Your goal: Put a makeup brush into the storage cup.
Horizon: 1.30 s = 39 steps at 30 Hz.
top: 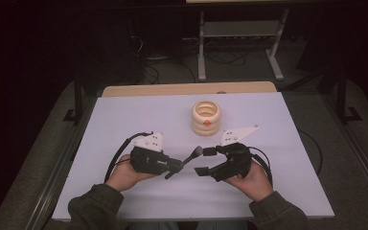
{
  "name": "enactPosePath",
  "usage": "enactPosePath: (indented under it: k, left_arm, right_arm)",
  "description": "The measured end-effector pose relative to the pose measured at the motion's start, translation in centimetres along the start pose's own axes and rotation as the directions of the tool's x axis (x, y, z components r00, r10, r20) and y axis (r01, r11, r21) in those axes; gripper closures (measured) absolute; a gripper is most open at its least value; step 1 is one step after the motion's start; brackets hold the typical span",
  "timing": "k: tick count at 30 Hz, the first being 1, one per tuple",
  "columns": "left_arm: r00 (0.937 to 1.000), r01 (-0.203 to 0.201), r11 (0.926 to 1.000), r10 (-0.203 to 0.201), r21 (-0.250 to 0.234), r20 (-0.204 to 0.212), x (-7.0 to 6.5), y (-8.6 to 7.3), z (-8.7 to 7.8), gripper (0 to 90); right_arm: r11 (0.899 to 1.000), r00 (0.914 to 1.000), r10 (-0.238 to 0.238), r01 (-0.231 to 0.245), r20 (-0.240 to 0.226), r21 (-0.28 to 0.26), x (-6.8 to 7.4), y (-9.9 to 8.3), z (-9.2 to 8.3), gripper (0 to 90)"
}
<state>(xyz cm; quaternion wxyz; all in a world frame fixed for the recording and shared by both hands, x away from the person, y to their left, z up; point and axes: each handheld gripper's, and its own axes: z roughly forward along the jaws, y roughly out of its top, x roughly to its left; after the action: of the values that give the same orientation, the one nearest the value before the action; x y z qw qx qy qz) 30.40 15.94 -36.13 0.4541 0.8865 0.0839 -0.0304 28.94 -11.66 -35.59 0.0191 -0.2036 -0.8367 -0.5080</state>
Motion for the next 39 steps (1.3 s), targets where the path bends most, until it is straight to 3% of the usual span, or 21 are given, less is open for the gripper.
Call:
enactPosePath:
  k: [9, 17, 20, 25, 30, 34, 39]
  left_arm:
    - [1.0, -0.003, 1.0, 0.003, 0.004, -0.004, -0.1, 0.2, 1.1, 79.8]
    - [0.9998, -0.02, 0.9997, 0.02, 0.016, -0.007, -0.3, 0.4, 1.6, 79.8]
    - [0.9997, -0.025, 0.9996, 0.025, 0.015, -0.002, -0.4, 0.4, 1.7, 79.8]
    - [0.9994, -0.034, 0.9987, 0.034, 0.037, 0.003, -0.6, 0.3, 2.0, 79.7]
    - [0.9994, -0.026, 0.9991, 0.027, 0.033, -0.022, -1.1, 0.2, 2.0, 77.8]
    - [0.9984, -0.012, 0.9988, 0.014, 0.047, -0.055, -1.5, 0.0, 1.6, 68.9]
    - [0.9953, 0.006, 0.998, 0.0, 0.063, -0.097, -2.1, -0.6, 1.1, 64.6]
  right_arm:
    - [1.0, 0.9985, 0.022, -0.023, -0.051, -0.01, -0.3, 0.2, 0.6, 43.5]
    - [0.999, 0.9945, 0.038, -0.04, -0.098, -0.013, -0.8, 0.0, 1.1, 64.5]
    - [0.998, 0.9944, 0.052, -0.054, -0.091, -0.015, -0.8, 0.0, 1.2, 73.6]
    - [0.996, 0.9867, 0.089, -0.089, -0.136, 0.012, -1.2, -0.3, 1.2, 75.2]
    - [0.996, 0.9869, 0.088, -0.085, -0.135, 0.032, -1.2, -0.3, 1.2, 75.4]
    - [0.996, 0.9886, 0.085, -0.079, -0.124, 0.05, -1.3, -0.2, 0.9, 75.4]
    - [0.994, 0.9916, 0.088, -0.081, -0.095, 0.07, -1.7, -0.2, 0.3, 75.4]
